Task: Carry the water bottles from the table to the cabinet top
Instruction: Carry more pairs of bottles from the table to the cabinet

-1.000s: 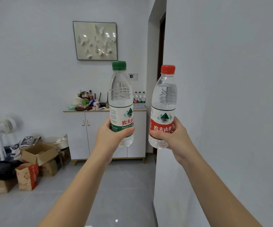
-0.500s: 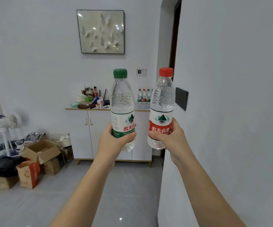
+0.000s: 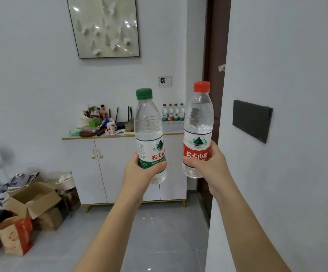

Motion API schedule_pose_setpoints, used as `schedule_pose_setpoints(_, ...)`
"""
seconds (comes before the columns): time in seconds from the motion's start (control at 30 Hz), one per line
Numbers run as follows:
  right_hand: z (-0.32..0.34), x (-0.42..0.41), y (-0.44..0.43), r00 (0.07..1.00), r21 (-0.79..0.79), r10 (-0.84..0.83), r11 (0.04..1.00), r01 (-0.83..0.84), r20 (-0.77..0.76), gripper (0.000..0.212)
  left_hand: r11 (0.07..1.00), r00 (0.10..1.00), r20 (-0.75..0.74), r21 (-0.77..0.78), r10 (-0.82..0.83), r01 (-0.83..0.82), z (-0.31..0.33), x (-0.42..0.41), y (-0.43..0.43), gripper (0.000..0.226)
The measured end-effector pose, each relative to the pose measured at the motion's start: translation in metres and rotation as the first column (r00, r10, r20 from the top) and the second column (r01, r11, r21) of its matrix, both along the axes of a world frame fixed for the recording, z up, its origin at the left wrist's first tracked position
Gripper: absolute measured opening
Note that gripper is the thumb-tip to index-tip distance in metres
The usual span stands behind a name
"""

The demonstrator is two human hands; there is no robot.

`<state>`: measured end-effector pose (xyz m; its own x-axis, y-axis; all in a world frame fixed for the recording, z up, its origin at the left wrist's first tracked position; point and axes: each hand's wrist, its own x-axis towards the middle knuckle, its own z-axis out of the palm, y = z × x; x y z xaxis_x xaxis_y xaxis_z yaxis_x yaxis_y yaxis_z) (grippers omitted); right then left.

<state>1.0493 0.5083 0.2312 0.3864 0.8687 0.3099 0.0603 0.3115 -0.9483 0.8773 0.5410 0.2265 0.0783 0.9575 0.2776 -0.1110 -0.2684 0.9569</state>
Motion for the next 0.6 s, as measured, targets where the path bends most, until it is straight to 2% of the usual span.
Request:
schedule_pose_setpoints(0.27, 0.000, 0.015, 0.112, 0.997, -0.023, -0.077, 0.997, 0.078, 0.029, 0.062, 0.997, 0.997, -0.001, -0.020, -0.078, 0.078, 0.009, 0.010, 0.146, 0.046)
schedule_pose_setpoints(0.6, -0.010, 0.047, 0.232, 0.998, -0.038, -0.065, 0.997, 0.066, 0.020, 0.063, 0.997, 0.997, -0.019, -0.013, -0.070, 0.070, -0.007, 0.037, 0.259, 0.049)
